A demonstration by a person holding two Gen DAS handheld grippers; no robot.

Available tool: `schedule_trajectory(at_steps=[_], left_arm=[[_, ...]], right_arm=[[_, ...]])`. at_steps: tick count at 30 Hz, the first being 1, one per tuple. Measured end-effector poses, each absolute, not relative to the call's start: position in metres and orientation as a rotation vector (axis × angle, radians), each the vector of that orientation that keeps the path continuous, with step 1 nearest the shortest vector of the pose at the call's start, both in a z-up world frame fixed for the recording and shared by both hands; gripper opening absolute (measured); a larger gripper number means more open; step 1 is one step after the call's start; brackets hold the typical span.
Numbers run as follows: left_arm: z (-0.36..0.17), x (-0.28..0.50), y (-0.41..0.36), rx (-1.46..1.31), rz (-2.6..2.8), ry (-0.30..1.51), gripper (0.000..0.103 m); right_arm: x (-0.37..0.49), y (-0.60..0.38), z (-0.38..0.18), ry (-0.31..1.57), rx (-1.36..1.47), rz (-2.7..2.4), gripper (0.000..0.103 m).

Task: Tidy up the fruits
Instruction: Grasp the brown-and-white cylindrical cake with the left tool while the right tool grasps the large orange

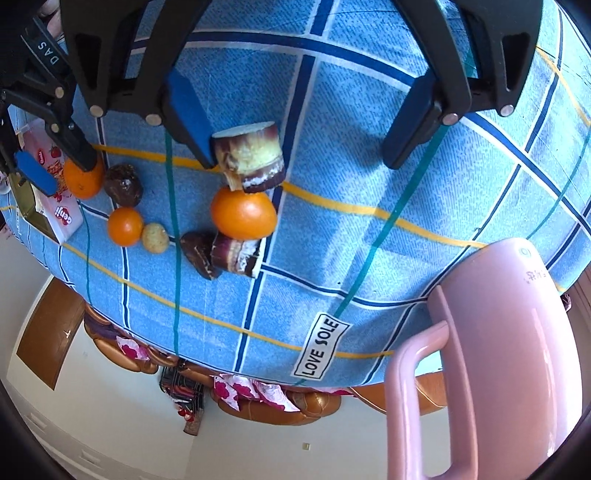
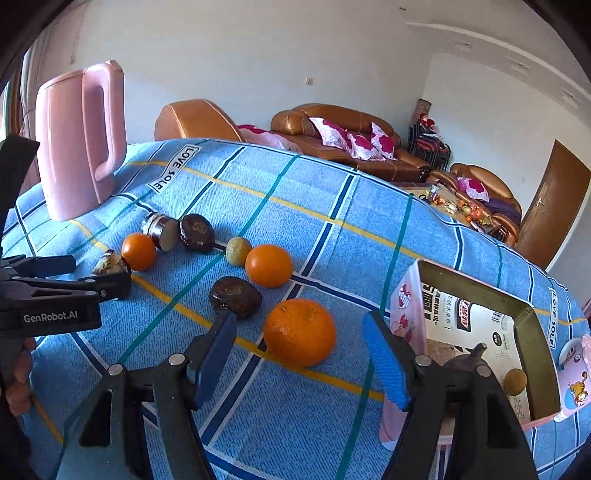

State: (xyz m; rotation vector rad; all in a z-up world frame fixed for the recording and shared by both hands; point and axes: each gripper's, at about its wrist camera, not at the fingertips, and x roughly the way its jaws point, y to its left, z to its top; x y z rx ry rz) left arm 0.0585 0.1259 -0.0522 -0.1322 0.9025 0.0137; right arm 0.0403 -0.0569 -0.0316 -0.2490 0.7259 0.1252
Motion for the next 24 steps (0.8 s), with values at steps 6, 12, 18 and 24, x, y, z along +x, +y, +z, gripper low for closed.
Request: schedule_trajectory(at_steps=[6, 12, 18, 24], left_arm=[[-0.049, 0.059, 0.127, -0.122, -0.008, 0.889, 0.057], [-0.048, 0.059, 0.118, -0.087, -0.044, 0.888, 0.035], [-0.039, 0.053, 0.122, -0.116, -0.036, 0.827, 0.035], [-0.015, 0.039, 0.122, -0.117, -0.033, 0.648, 0.035]], right_arm=[[0.061, -0.059, -0.046, 0.839, -0.221, 0.144, 0.063], [0.067, -0.067, -0.053, 0.884, -0.157, 0.171, 0.049], [0.060, -0.068, -0.050, 0.877, -0.124, 0.196, 0.048], [0.029, -0.073, -0.027, 0.698, -0.006, 0.292, 0.048]])
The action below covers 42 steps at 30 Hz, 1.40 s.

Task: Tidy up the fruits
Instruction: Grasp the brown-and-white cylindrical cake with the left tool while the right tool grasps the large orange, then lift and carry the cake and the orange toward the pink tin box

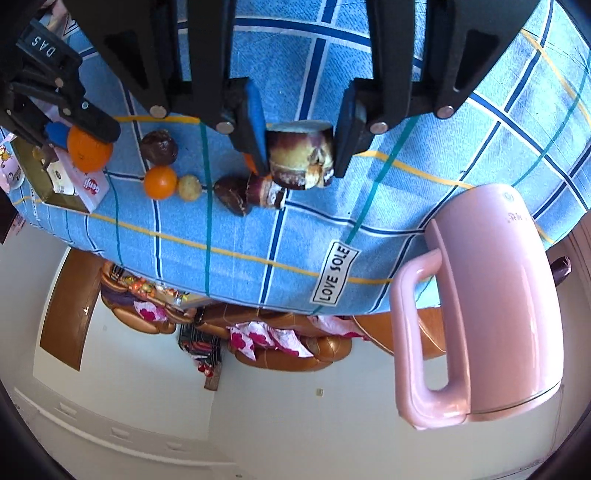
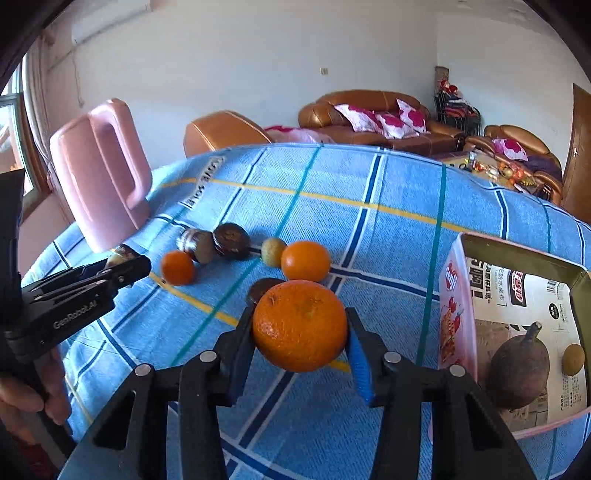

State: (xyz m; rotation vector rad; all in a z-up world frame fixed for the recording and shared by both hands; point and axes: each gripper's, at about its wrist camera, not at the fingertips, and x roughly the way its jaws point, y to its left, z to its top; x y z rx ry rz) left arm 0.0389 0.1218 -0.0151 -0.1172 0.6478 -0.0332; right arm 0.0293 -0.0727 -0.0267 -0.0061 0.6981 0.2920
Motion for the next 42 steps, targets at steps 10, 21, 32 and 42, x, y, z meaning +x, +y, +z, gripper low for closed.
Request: schedule_trajectory(at_steps=[10, 21, 32, 42], left_arm=[[-0.005, 0.032, 0.114, -0.102, -0.053, 0.523, 0.035], [-0.004, 0.027, 0.098, -0.013, -0.001, 0.489, 0.035], [-0.004, 0.022, 0.090, 0.006, 0.021, 0.474, 0.035], [-0.002, 0.016, 0.075, 0.039, 0.022, 0.458, 0.035]], right_arm=[[-0.003, -0.063, -0.009, 0.495, -0.057, 0.180, 0.048], [-0.006, -0.083, -0.004, 0.445, -0.035, 0.047, 0.048], [-0.014, -0.085, -0.003, 0.428, -0.051, 0.016, 0.048], [-0.021, -0.088, -0.002, 0.421, -0.064, 0.009, 0.048]])
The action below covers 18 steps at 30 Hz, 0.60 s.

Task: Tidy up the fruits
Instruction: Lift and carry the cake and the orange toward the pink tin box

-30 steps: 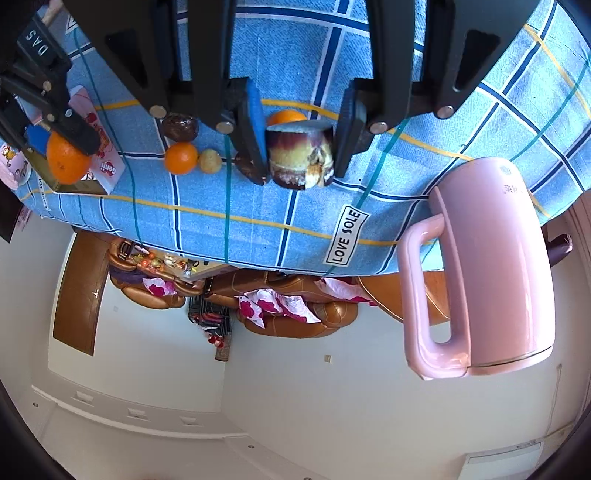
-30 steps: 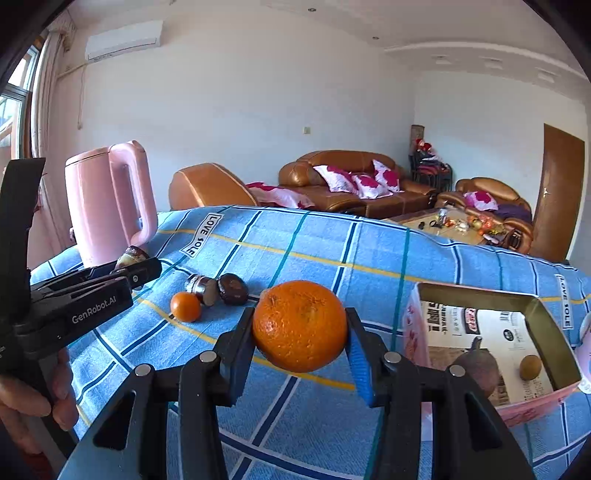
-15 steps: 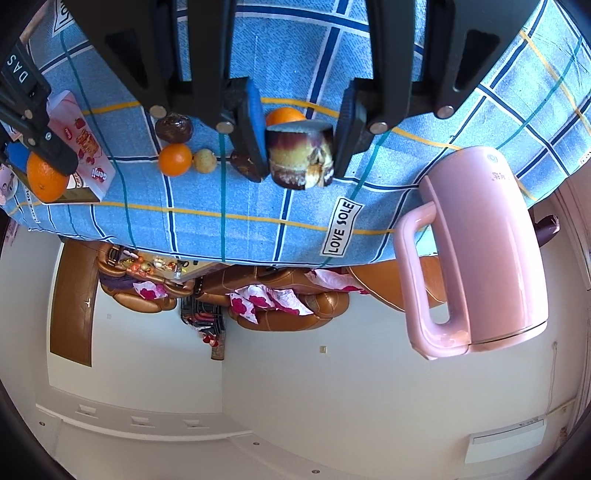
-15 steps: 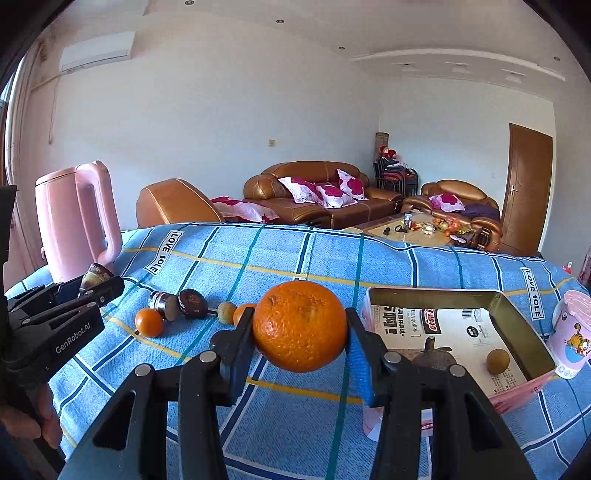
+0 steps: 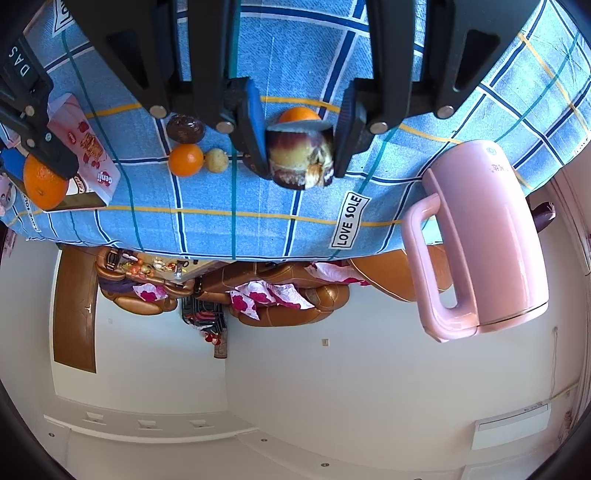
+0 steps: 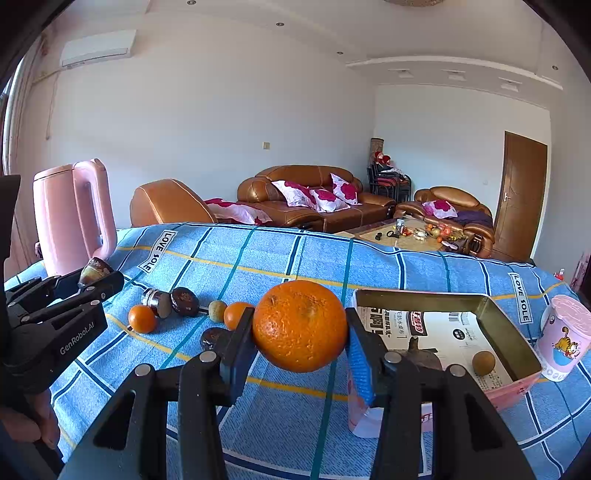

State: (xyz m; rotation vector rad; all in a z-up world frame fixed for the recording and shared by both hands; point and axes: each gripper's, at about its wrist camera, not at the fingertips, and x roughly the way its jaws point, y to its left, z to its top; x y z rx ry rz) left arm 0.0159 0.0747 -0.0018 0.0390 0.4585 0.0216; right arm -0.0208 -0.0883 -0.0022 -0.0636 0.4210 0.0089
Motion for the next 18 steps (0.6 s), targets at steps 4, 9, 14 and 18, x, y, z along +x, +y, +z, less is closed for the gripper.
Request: schedule_trajectory(at_steps=[4, 9, 14, 18], left_arm=[[0.000, 0.014, 0.071, 0.045, 0.027, 0.454, 0.035], [0.000, 0.011, 0.067, 0.038, 0.025, 0.453, 0.035], [0.000, 0.007, 0.058, 0.040, 0.015, 0.456, 0.035], [0.000, 0.005, 0.051, 0.041, 0.007, 0.456, 0.035]], right_arm=[[-0.024, -0.091, -0.002, 0.420, -0.066, 0.006, 0.048], [-0.026, -0.095, -0.002, 0.420, -0.067, 0.002, 0.048], [-0.028, -0.101, -0.001, 0.419, -0.070, -0.015, 0.048], [-0.030, -0.109, -0.001, 0.418, -0.067, -0.027, 0.048]])
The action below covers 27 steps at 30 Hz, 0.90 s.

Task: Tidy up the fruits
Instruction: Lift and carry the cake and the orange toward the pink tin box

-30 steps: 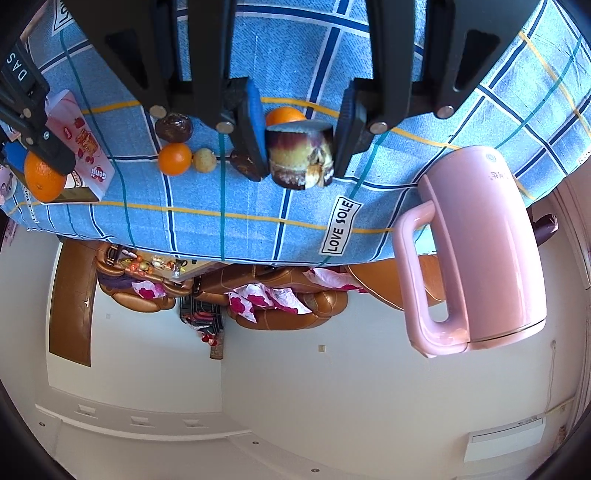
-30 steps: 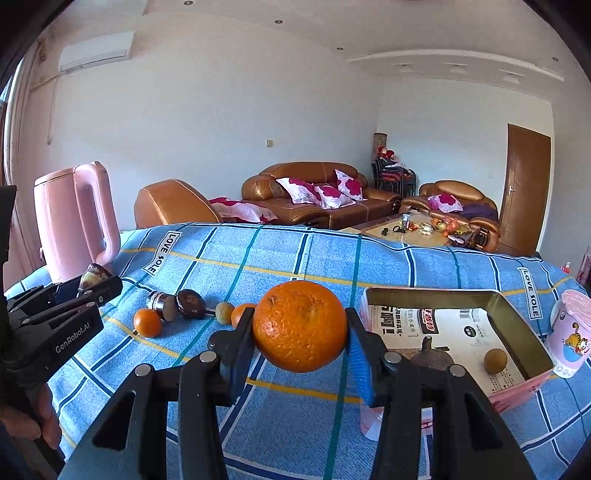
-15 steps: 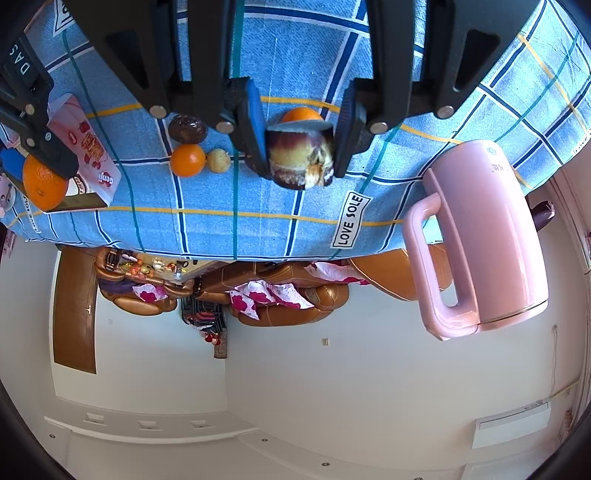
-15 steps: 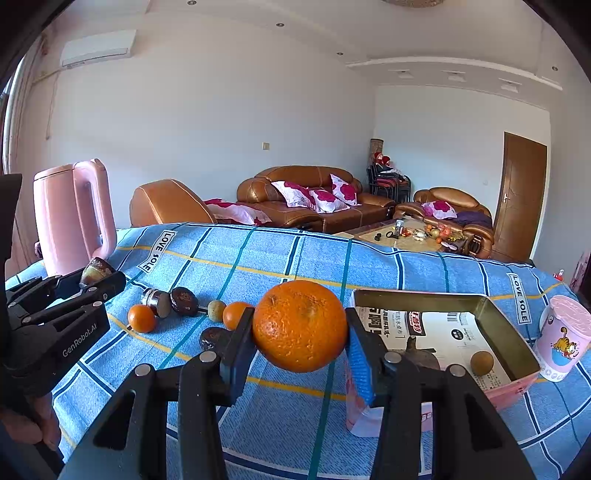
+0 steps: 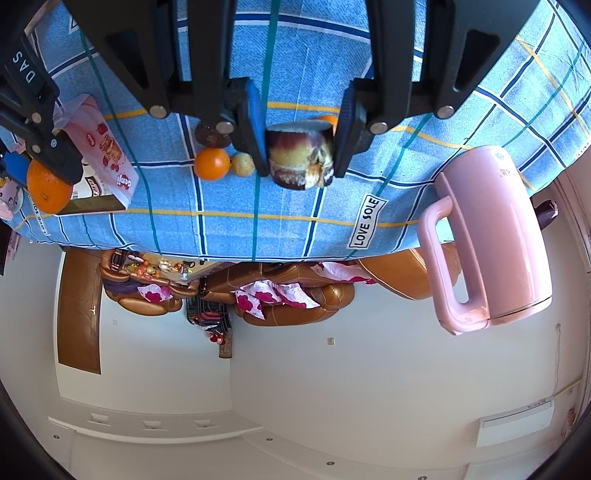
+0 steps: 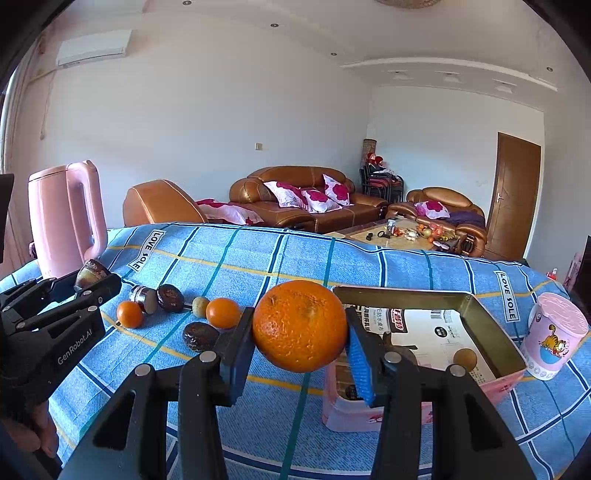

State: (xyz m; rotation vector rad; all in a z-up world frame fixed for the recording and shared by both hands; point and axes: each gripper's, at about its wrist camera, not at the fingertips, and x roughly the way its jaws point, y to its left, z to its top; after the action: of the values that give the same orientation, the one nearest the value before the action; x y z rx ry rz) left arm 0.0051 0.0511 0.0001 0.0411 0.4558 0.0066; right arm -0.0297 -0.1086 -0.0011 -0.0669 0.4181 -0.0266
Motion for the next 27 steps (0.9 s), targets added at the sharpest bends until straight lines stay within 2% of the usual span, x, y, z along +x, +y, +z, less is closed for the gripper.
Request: schedule_trajectory(at_steps=[27], left_arm=[[0.000, 0.001, -0.008, 0.060, -0.057, 0.470, 0.035]], right_arm=[[-0.043, -0.173, 0.003, 0.402, -0.063, -0.121, 0.048]])
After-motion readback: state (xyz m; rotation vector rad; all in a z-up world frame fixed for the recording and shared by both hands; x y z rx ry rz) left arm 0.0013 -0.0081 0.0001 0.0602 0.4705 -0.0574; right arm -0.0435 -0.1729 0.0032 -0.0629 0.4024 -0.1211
